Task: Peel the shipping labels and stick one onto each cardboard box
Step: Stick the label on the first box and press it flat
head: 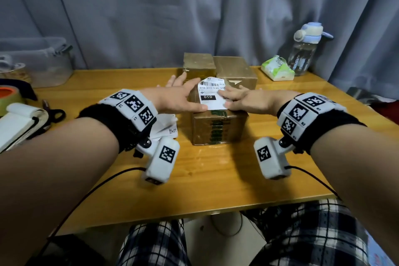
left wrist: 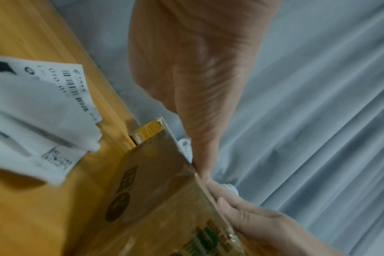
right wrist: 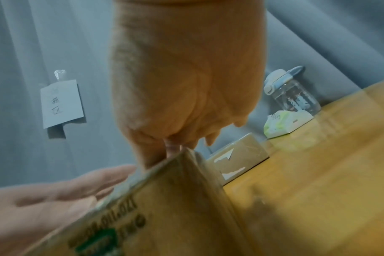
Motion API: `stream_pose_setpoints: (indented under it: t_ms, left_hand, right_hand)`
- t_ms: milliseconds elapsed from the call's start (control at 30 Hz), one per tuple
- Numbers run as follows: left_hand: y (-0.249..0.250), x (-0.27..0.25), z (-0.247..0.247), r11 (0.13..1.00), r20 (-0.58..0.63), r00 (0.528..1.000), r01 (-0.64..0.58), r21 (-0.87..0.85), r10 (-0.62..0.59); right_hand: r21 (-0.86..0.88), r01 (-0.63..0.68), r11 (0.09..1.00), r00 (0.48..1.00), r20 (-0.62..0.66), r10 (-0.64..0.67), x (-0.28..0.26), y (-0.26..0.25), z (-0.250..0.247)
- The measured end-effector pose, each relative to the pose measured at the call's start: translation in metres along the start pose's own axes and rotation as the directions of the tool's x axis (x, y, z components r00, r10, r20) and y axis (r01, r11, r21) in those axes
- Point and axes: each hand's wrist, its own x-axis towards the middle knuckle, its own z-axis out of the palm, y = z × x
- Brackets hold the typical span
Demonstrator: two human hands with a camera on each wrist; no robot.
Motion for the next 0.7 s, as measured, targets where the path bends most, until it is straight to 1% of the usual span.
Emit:
stream_pose_setpoints:
  t_ms: [33, 100, 133, 167, 200, 267, 333, 433, 500, 533, 567, 600, 633, 667, 700]
  left_hand:
    - [0.003, 0.001, -0.002, 0.999, -0.039, 0.999, -0.031, 0.04, 0.032]
    - [0.016, 0.005, -0.001, 0.987, -0.151, 0.98, -0.117, 0.114, 0.133]
    - [0.022, 0.009, 0.002, 0.979, -0.19, 0.964, -0.164, 0.118, 0.184]
    - [0.027, 0.012, 0.006, 0.974, -0.196, 0.956, -0.203, 0.099, 0.219]
    - [0.03, 0.013, 0.012, 0.971, -0.17, 0.956, -0.23, 0.07, 0.238]
    - [0.03, 0.014, 0.022, 0.969, -0.077, 0.966, -0.245, 0.016, 0.246]
    - [0.021, 0.012, 0.023, 0.98, -0.011, 0.981, -0.192, 0.049, 0.193]
    - [0.004, 0.006, 0.015, 0.983, 0.038, 0.994, -0.11, 0.145, 0.106]
    - [-0.004, 0.004, 0.011, 0.986, 0.076, 0.995, -0.079, 0.143, 0.069]
    - [-0.004, 0.004, 0.01, 0.988, 0.071, 0.996, -0.065, 0.14, 0.055]
    - [-0.001, 0.004, 0.01, 0.987, 0.043, 0.998, -0.05, 0.154, 0.043]
    - [0.004, 0.005, 0.01, 0.982, -0.009, 0.999, -0.045, 0.185, 0.048]
    - [0.01, 0.005, 0.01, 0.973, -0.078, 0.994, -0.059, 0.224, 0.078]
    - [0.017, 0.006, 0.012, 0.962, -0.146, 0.98, -0.093, 0.257, 0.134]
    - [0.021, 0.006, 0.015, 0.951, -0.193, 0.961, -0.139, 0.275, 0.197]
  right_hand:
    - [-0.023, -0.002, 1.0, 0.998, -0.065, 0.001, 0.0, -0.002, -0.001]
    - [-0.04, 0.032, 0.999, 0.972, -0.231, -0.04, 0.002, -0.011, 0.002]
    - [-0.032, 0.07, 0.997, 0.956, -0.284, -0.076, 0.004, -0.016, 0.006]
    - [-0.021, 0.106, 0.994, 0.948, -0.299, -0.107, 0.006, -0.02, 0.011]
    - [-0.004, 0.119, 0.993, 0.953, -0.282, -0.116, 0.008, -0.022, 0.017]
    - [0.036, 0.082, 0.996, 0.97, -0.23, -0.071, 0.007, -0.019, 0.023]
    - [0.038, 0.045, 0.998, 0.98, -0.196, -0.037, 0.004, -0.009, 0.022]
    - [0.027, -0.006, 1.0, 0.994, -0.112, 0.009, 0.0, 0.006, 0.015]
    - [-0.006, -0.035, 0.999, 0.997, -0.076, 0.034, 0.0, 0.007, 0.011]
    - [-0.041, -0.036, 0.999, 0.996, -0.084, 0.032, 0.002, 0.005, 0.009]
    - [-0.076, -0.021, 0.997, 0.992, -0.125, 0.011, 0.004, 0.001, 0.008]
    - [-0.09, 0.016, 0.996, 0.979, -0.2, -0.034, 0.006, -0.005, 0.009]
    - [-0.066, 0.071, 0.995, 0.951, -0.296, -0.088, 0.008, -0.01, 0.011]
    - [-0.014, 0.131, 0.991, 0.918, -0.375, -0.127, 0.01, -0.016, 0.014]
    - [0.038, 0.177, 0.983, 0.897, -0.419, -0.145, 0.011, -0.02, 0.018]
